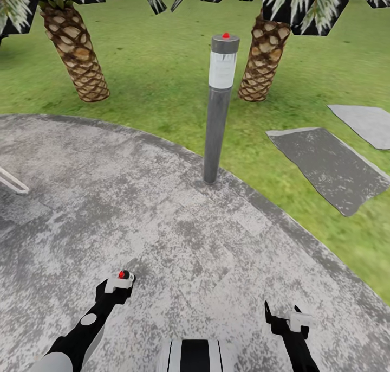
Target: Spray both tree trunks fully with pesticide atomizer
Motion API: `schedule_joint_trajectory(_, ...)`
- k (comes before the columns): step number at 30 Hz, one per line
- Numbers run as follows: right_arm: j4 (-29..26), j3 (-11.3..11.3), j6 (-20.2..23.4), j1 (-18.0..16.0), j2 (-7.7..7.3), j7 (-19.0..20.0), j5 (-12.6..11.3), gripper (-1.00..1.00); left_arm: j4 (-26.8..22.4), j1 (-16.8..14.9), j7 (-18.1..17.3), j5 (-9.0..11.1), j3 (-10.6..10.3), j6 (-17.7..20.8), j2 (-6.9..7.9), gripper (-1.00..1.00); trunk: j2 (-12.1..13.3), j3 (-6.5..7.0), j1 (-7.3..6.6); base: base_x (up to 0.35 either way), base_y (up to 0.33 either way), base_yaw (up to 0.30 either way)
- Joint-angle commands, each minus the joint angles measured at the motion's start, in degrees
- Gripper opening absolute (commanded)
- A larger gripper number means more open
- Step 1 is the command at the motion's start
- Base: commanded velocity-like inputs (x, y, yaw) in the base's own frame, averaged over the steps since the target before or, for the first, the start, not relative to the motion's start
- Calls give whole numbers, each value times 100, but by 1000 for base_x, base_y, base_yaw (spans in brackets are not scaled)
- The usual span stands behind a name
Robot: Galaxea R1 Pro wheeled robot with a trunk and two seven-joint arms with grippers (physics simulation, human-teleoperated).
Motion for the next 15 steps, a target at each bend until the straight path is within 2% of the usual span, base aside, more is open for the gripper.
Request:
schedule_joint_trajectory(1,-1,-2,0,-1,0,0,0,100,-3,0,0,0,-1,0,0,100,0,0,0,234,-103,105)
schedule_joint_trajectory(6,0,-4,0,5,0,0,0,100,-1,0,0,0,5,0,0,100,0,0,0,132,-66,124)
schedule_joint_trajectory(15,-3,-1,0,2,0,0,0,100,4,0,0,-7,0,0,-6,100,0,0,0,7,-3,8)
